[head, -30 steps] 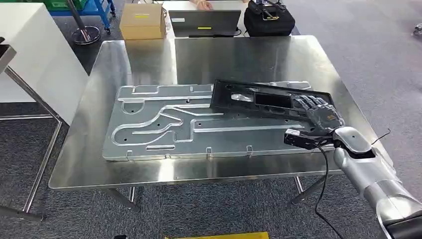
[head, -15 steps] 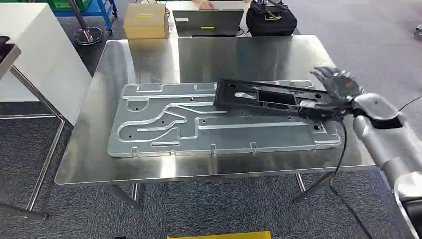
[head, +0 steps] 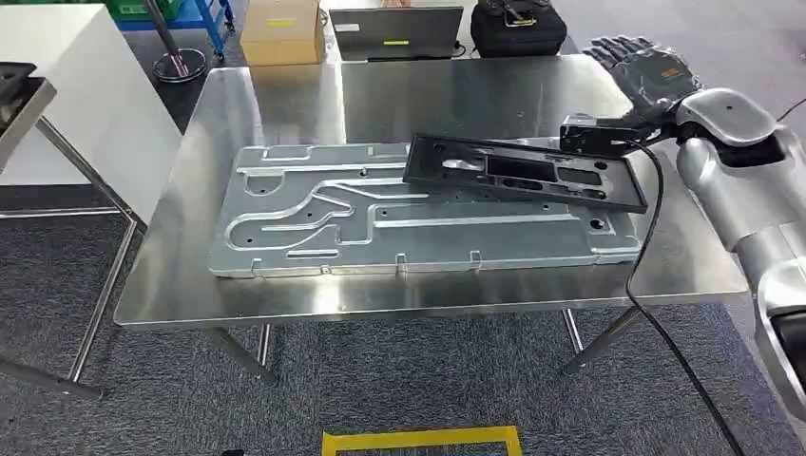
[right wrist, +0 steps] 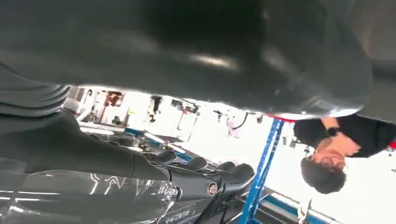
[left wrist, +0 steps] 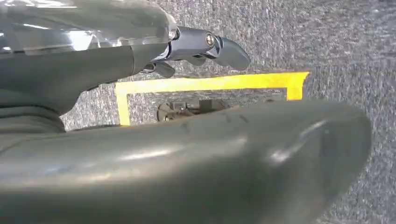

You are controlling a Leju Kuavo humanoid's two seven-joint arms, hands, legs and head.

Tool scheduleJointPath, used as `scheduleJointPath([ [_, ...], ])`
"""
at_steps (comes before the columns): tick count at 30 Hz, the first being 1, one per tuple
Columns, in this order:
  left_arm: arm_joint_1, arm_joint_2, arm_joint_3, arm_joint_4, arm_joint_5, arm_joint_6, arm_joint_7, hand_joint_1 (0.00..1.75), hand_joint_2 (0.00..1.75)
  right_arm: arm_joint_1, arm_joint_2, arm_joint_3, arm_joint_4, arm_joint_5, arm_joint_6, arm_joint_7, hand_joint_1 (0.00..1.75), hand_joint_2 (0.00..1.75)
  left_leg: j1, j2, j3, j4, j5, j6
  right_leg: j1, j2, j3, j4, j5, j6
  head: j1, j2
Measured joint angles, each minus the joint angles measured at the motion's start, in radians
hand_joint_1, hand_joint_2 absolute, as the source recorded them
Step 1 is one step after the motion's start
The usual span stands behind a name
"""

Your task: Take the parts from the cabinet and place them on the table.

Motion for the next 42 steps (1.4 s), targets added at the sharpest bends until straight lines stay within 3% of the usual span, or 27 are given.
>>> scheduleJointPath([
  [1, 0.001, 0.000, 0.003, 0.000, 0.000, 0.000, -0.002, 0.00, 0.00, 0.001, -0.009, 0.004, 0.001, -0.010, -0.008, 0.000, 0.00, 0.00, -0.010, -0.006, -0.005, 0.006, 0.015, 0.014, -0.001, -0.001, 0.000, -0.003, 0.008, 0.009, 0.000, 0.000],
  [3, 0.005, 0.000, 0.006, 0.000, 0.000, 0.001, -0.002, 0.00, 0.00, 0.003, -0.016, 0.009, 0.003, -0.022, -0.013, 0.000, 0.00, 0.00, -0.015, -0.006, -0.013, 0.006, 0.020, 0.023, -0.001, -0.002, -0.001, -0.007, 0.021, 0.024, 0.000, 0.000],
  [5, 0.004, 0.000, 0.007, 0.000, -0.001, 0.001, 0.001, 0.00, 0.00, 0.011, -0.028, 0.016, 0.007, -0.030, -0.015, 0.000, 0.00, 0.00, -0.006, -0.002, -0.020, -0.011, 0.044, 0.050, -0.007, 0.000, -0.007, -0.003, 0.016, 0.037, 0.000, 0.000],
  [7, 0.001, 0.000, 0.007, 0.000, -0.002, 0.001, 0.002, 0.00, 0.00, 0.014, -0.033, 0.021, 0.010, -0.032, -0.015, 0.000, 0.00, 0.00, -0.011, 0.001, -0.040, -0.014, 0.062, 0.067, -0.007, 0.008, -0.038, 0.075, -0.078, 0.038, 0.000, 0.000],
  [9, 0.000, 0.000, 0.007, 0.000, -0.005, 0.000, 0.006, 0.00, 0.00, 0.017, -0.035, 0.030, 0.017, -0.032, -0.015, 0.002, 0.00, 0.00, -0.017, 0.001, -0.067, -0.013, 0.081, 0.072, -0.002, 0.011, -0.083, 0.231, -0.176, 0.041, 0.000, 0.000],
  [10, 0.000, 0.000, 0.007, 0.000, -0.008, -0.003, 0.007, 0.00, 0.00, 0.022, -0.035, 0.034, 0.021, -0.033, -0.016, 0.002, 0.00, 0.00, -0.020, 0.001, -0.079, -0.011, 0.090, 0.073, -0.001, 0.011, -0.095, 0.286, -0.189, 0.042, 0.000, 0.000],
  [11, -0.001, 0.000, 0.007, 0.000, -0.009, -0.004, 0.007, 0.00, 0.00, 0.030, -0.035, 0.035, 0.023, -0.035, -0.018, 0.002, 0.00, 0.00, -0.022, 0.001, -0.093, -0.010, 0.099, 0.073, 0.000, 0.012, -0.087, 0.301, -0.174, 0.041, 0.000, 0.000],
  [12, -0.001, 0.000, 0.007, 0.000, -0.009, -0.007, 0.007, 0.00, 0.00, 0.036, -0.035, 0.038, 0.027, -0.038, -0.024, 0.002, 0.00, 0.00, -0.023, 0.001, -0.106, -0.006, 0.107, 0.073, 0.001, 0.013, -0.059, 0.274, -0.141, 0.038, 0.000, 0.000],
  [14, -0.002, 0.000, 0.007, 0.000, -0.009, -0.010, 0.007, 0.00, 0.00, 0.039, -0.035, 0.044, 0.031, -0.044, -0.032, 0.001, 0.00, 0.00, -0.025, -0.001, -0.131, 0.005, 0.120, 0.068, 0.005, 0.013, 0.048, 0.125, -0.080, 0.029, 0.000, 0.000],
  [16, -0.003, -0.003, 0.008, 0.000, -0.008, -0.011, 0.007, 0.00, 0.00, 0.039, -0.033, 0.050, 0.032, -0.045, -0.044, 0.000, 0.00, 0.00, -0.028, -0.003, -0.146, 0.013, 0.131, 0.059, 0.016, 0.016, 0.124, -0.007, -0.119, 0.015, 0.000, 0.000],
  [19, -0.002, -0.006, 0.008, 0.000, -0.007, -0.011, 0.006, 0.00, 0.00, 0.038, -0.023, 0.061, 0.049, -0.044, -0.059, -0.001, 0.00, 0.00, -0.025, -0.002, -0.147, 0.002, 0.155, 0.043, 0.023, 0.016, 0.114, -0.004, -0.099, -0.003, 0.000, 0.000],
  [20, -0.001, -0.006, 0.008, 0.000, -0.007, -0.011, 0.006, 0.00, 0.00, 0.040, -0.018, 0.067, 0.054, -0.044, -0.061, -0.001, 0.00, 0.00, -0.031, -0.006, -0.150, 0.001, 0.160, 0.035, 0.010, 0.012, 0.107, -0.018, -0.084, -0.013, 0.000, 0.000],
  [22, 0.000, -0.006, 0.010, 0.000, -0.008, -0.011, 0.007, 0.00, 0.00, 0.037, -0.002, 0.078, 0.064, -0.045, -0.064, -0.001, 0.00, 0.00, -0.023, -0.003, -0.178, 0.067, 0.066, 0.026, 0.009, 0.007, 0.089, -0.020, -0.060, -0.028, 0.000, 0.000],
  [24, -0.003, -0.006, 0.010, 0.000, -0.009, -0.012, 0.007, 0.00, 0.00, 0.042, 0.003, 0.085, 0.070, -0.046, -0.069, -0.002, 0.00, 0.00, -0.014, -0.002, -0.216, 0.209, -0.039, 0.014, 0.009, 0.006, 0.062, -0.020, -0.039, -0.028, 0.000, 0.000],
  [25, -0.004, -0.006, 0.010, 0.000, -0.009, -0.012, 0.008, 0.00, 0.00, 0.045, 0.006, 0.088, 0.075, -0.048, -0.071, -0.002, 0.00, 0.00, -0.011, -0.001, -0.230, 0.279, -0.066, 0.008, 0.009, 0.006, 0.046, -0.019, -0.027, -0.027, 0.000, 0.000],
  [26, -0.004, -0.006, 0.010, 0.000, -0.009, -0.012, 0.009, 0.00, 0.00, 0.051, 0.009, 0.091, 0.081, -0.052, -0.074, -0.003, 0.00, 0.00, -0.009, -0.001, -0.228, 0.317, -0.061, 0.005, 0.008, 0.006, 0.032, -0.018, -0.016, -0.025, 0.000, 0.000],
  [27, -0.004, -0.005, 0.010, 0.000, -0.009, -0.012, 0.009, 0.00, 0.00, 0.056, 0.011, 0.094, 0.085, -0.054, -0.076, -0.005, 0.00, 0.00, -0.006, -0.001, -0.206, 0.311, -0.030, 0.002, 0.008, 0.005, 0.018, -0.016, -0.005, -0.022, 0.000, 0.000],
  [29, -0.007, -0.005, 0.011, 0.000, -0.009, -0.012, 0.008, 0.00, 0.00, 0.062, 0.015, 0.103, 0.097, -0.063, -0.088, -0.011, 0.00, 0.00, -0.003, 0.000, -0.109, 0.188, 0.040, 0.002, 0.005, 0.004, -0.010, -0.011, 0.013, -0.014, 0.000, 0.000],
  [30, -0.010, -0.005, 0.012, 0.000, -0.009, -0.011, 0.008, 0.00, 0.00, 0.061, 0.021, 0.106, 0.110, -0.067, -0.098, -0.014, 0.00, 0.00, -0.003, 0.000, -0.045, 0.101, 0.039, 0.004, 0.005, 0.004, -0.018, -0.008, 0.021, -0.009, 0.000, 0.000],
  [31, -0.013, -0.005, 0.013, -0.001, -0.009, -0.011, 0.007, 0.00, 0.00, 0.062, 0.028, 0.106, 0.119, -0.069, -0.105, -0.016, 0.00, 0.00, -0.007, 0.000, 0.006, 0.020, -0.003, 0.009, 0.008, 0.004, -0.025, -0.006, 0.027, -0.003, 0.000, 0.000],
  [32, -0.016, -0.005, 0.014, -0.002, -0.009, -0.011, 0.006, 0.00, 0.00, 0.061, 0.036, 0.108, 0.137, -0.071, -0.116, -0.018, 0.00, 0.00, -0.010, -0.003, 0.018, -0.004, -0.006, 0.020, 0.007, 0.002, -0.025, -0.006, 0.036, 0.004, 0.000, 0.000],
  [35, -0.018, -0.004, 0.014, -0.002, -0.010, -0.011, 0.007, 0.00, 0.00, 0.061, 0.076, 0.116, 0.194, -0.082, -0.140, -0.020, 0.00, 0.00, -0.015, -0.001, -0.001, -0.008, 0.017, 0.044, 0.006, 0.003, -0.023, -0.024, 0.069, 0.027, 0.000, 0.000],
  [36, -0.021, -0.004, 0.015, -0.002, -0.013, -0.011, 0.007, 0.00, 0.00, 0.066, 0.081, 0.119, 0.208, -0.084, -0.146, -0.022, 0.00, 0.00, -0.008, 0.004, -0.003, -0.017, 0.036, 0.055, -0.002, 0.006, -0.030, -0.017, 0.055, 0.030, 0.000, 0.000],
  [37, -0.025, -0.003, 0.015, -0.002, -0.017, -0.011, 0.010, 0.00, 0.00, 0.067, 0.085, 0.122, 0.223, -0.086, -0.153, -0.021, 0.00, 0.00, -0.010, 0.004, -0.018, -0.020, 0.050, 0.064, 0.000, 0.008, -0.046, 0.009, 0.003, 0.031, 0.000, 0.000],
  [39, -0.029, -0.003, 0.015, -0.002, -0.024, -0.011, 0.019, 0.00, 0.00, 0.072, 0.090, 0.122, 0.244, -0.096, -0.166, -0.021, 0.00, 0.00, -0.014, 0.002, -0.053, -0.020, 0.077, 0.071, 0.000, 0.010, -0.086, 0.153, -0.124, 0.034, 0.000, 0.000],
  [40, -0.029, -0.002, 0.015, -0.002, -0.030, -0.011, 0.021, 0.00, 0.00, 0.081, 0.095, 0.122, 0.253, -0.102, -0.171, -0.021, 0.00, 0.00, -0.017, 0.002, -0.070, -0.019, 0.090, 0.072, 0.001, 0.012, -0.105, 0.237, -0.163, 0.037, 0.000, 0.000],
  [42, -0.029, -0.002, 0.015, -0.002, -0.034, -0.011, 0.025, 0.00, 0.00, 0.103, 0.100, 0.122, 0.263, -0.106, -0.179, -0.021, 0.00, 0.00, -0.021, 0.002, -0.097, -0.015, 0.108, 0.073, 0.001, 0.013, -0.102, 0.302, -0.150, 0.037, 0.000, 0.000],
])
